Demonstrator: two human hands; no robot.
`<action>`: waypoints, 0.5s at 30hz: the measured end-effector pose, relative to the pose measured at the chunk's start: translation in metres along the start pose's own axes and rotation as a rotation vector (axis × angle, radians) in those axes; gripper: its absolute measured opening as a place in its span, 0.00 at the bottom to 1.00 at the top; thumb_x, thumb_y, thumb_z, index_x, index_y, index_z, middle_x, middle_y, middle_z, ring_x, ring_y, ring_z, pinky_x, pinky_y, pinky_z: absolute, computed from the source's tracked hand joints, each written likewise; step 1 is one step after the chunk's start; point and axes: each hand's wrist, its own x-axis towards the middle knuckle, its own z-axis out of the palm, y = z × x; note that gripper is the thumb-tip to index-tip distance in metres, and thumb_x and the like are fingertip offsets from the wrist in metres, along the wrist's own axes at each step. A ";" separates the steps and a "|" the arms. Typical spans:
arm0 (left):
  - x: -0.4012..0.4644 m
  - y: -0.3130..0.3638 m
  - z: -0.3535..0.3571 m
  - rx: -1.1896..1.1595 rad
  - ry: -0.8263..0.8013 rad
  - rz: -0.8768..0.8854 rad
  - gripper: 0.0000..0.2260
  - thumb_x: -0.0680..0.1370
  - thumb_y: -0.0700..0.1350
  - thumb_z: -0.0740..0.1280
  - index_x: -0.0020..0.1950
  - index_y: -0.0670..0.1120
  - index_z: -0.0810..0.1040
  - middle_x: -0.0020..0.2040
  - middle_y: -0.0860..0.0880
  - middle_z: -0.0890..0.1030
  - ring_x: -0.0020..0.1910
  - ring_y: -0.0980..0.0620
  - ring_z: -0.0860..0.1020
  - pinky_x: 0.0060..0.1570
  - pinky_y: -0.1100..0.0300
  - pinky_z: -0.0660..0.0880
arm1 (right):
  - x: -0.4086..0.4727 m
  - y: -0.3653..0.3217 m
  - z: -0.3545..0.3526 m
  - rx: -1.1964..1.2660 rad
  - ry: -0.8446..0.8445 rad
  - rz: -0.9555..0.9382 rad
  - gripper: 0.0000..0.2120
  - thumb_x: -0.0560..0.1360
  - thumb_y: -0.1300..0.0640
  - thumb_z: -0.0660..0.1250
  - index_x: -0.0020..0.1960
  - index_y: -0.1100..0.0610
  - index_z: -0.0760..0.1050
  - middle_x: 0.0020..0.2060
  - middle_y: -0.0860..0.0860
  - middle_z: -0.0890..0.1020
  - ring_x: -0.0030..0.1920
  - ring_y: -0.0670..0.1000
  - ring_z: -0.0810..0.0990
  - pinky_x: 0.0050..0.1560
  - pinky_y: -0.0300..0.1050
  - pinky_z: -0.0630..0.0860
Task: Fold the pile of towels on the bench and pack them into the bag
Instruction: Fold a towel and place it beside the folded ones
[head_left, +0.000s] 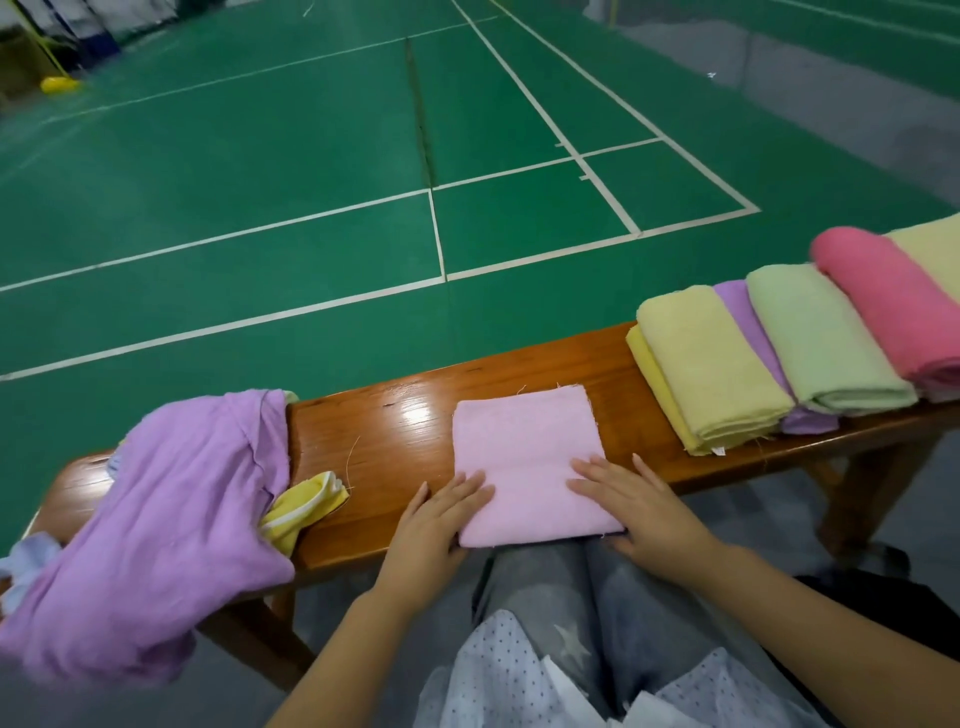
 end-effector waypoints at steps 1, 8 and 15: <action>0.001 0.002 -0.002 -0.033 0.007 -0.011 0.29 0.77 0.42 0.69 0.71 0.63 0.61 0.73 0.62 0.58 0.74 0.64 0.53 0.75 0.56 0.45 | -0.001 0.000 0.002 0.002 0.047 -0.003 0.40 0.58 0.59 0.80 0.68 0.48 0.70 0.70 0.46 0.70 0.71 0.46 0.66 0.68 0.62 0.61; -0.009 0.014 -0.030 -0.453 -0.028 -0.199 0.20 0.76 0.43 0.70 0.57 0.68 0.73 0.57 0.74 0.73 0.61 0.77 0.66 0.70 0.65 0.58 | -0.013 -0.006 -0.022 0.610 0.217 0.209 0.17 0.72 0.61 0.71 0.54 0.42 0.75 0.54 0.34 0.77 0.61 0.38 0.73 0.74 0.46 0.53; 0.002 0.041 -0.047 -0.847 0.037 -0.439 0.08 0.79 0.45 0.66 0.57 0.54 0.76 0.54 0.54 0.80 0.54 0.54 0.79 0.46 0.62 0.79 | -0.002 -0.016 -0.056 0.810 0.131 0.332 0.03 0.80 0.55 0.61 0.51 0.51 0.73 0.42 0.44 0.79 0.44 0.40 0.77 0.44 0.38 0.73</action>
